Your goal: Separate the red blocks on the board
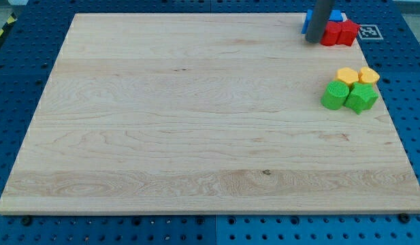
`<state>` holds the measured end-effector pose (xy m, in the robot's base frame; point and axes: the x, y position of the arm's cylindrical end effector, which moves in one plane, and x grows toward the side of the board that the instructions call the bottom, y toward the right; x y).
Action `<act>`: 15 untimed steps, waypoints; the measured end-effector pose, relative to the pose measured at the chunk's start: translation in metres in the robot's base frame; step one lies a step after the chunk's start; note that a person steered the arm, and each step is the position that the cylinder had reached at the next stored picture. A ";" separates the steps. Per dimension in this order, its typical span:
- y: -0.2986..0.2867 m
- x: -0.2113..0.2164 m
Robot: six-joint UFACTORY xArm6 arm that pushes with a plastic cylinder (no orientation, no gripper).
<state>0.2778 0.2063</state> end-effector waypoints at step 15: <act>-0.001 -0.002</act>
<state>0.2759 0.2048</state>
